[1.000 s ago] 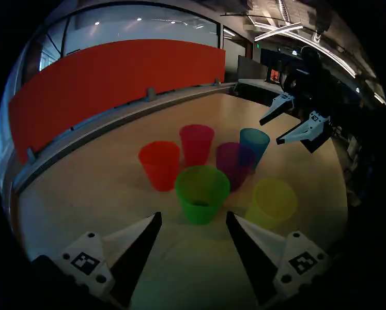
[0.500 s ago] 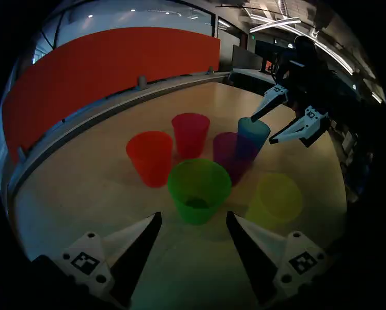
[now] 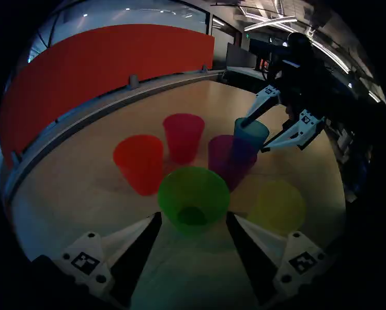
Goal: Pour water
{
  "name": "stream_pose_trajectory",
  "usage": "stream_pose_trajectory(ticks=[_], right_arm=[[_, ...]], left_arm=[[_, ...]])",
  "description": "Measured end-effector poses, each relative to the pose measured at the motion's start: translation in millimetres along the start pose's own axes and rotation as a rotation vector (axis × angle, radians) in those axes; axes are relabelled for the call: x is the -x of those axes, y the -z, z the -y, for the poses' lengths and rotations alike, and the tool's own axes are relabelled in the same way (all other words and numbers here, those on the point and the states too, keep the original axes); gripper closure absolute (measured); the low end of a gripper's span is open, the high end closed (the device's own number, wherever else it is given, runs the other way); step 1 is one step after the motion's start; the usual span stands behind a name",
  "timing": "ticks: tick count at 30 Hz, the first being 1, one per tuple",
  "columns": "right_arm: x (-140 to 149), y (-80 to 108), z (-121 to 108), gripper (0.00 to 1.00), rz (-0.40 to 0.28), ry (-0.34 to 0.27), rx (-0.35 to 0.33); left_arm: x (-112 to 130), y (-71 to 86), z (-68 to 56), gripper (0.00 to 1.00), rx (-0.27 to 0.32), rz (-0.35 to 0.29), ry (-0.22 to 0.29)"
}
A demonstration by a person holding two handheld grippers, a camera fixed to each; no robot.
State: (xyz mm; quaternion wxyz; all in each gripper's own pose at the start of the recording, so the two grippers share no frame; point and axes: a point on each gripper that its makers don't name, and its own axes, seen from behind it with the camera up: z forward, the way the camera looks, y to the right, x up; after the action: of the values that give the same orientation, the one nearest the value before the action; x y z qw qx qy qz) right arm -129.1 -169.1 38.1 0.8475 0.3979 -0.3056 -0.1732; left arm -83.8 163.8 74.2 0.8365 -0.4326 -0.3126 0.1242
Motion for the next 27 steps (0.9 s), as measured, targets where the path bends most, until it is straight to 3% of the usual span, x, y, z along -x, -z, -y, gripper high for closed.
stream_pose_trajectory(ticks=[17, 27], right_arm=[[-3.3, -11.2, 1.1, 0.01, 0.004, 0.007, -0.008], [-4.9, -11.7, 1.2, 0.00, 0.002, 0.005, -0.012]], left_arm=[[-11.2, -14.0, -2.7, 0.07, 0.012, -0.014, -0.001], [-15.1, -17.2, -2.2, 0.09, 0.020, -0.031, 0.037]])
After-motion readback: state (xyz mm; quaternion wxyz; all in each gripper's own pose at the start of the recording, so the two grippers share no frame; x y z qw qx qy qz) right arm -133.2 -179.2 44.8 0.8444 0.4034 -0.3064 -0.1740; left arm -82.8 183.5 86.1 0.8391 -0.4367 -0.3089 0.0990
